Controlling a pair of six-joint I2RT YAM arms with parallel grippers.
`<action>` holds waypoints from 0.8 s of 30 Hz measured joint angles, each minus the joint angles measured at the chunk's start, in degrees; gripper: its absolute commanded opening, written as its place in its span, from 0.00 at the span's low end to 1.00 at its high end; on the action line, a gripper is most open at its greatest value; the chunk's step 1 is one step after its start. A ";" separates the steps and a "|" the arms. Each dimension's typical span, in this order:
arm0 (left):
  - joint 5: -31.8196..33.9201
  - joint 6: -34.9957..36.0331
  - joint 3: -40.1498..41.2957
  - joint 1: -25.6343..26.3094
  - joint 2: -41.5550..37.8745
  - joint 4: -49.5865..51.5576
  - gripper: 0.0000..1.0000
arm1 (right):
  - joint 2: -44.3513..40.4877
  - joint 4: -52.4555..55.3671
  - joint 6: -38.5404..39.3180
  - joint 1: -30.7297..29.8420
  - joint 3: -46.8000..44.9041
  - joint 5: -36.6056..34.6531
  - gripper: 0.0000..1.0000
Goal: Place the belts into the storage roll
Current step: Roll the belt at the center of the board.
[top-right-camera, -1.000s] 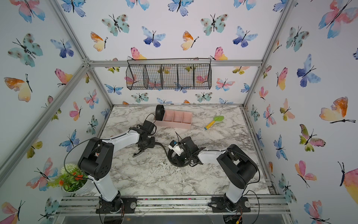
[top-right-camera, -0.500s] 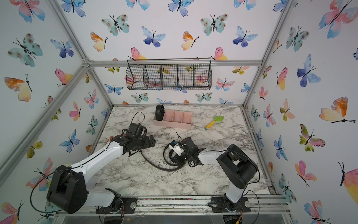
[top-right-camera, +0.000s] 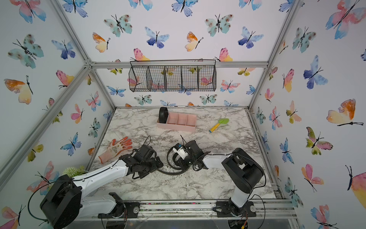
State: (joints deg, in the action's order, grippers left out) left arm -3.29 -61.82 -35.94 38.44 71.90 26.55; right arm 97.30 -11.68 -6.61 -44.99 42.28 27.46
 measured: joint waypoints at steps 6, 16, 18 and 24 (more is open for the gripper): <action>0.57 -4.85 -0.09 0.04 3.98 -1.62 0.68 | -0.96 -0.17 -0.02 0.00 -1.16 0.02 0.03; 3.82 1.88 -9.68 -1.38 16.61 -0.42 0.11 | -2.05 1.81 2.03 -0.46 -1.55 2.08 0.03; 4.79 5.11 -12.39 -3.17 18.80 0.92 0.10 | -2.05 2.91 2.80 -1.29 -1.14 2.51 0.03; 6.16 15.26 -19.28 -8.90 22.64 3.30 0.09 | -1.14 4.20 4.83 -5.95 0.59 4.11 0.03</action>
State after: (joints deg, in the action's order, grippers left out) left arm 2.87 -46.57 -55.22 29.54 94.54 29.85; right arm 96.16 -7.49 -1.78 -50.94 42.87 31.57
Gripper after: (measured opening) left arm 0.101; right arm 0.065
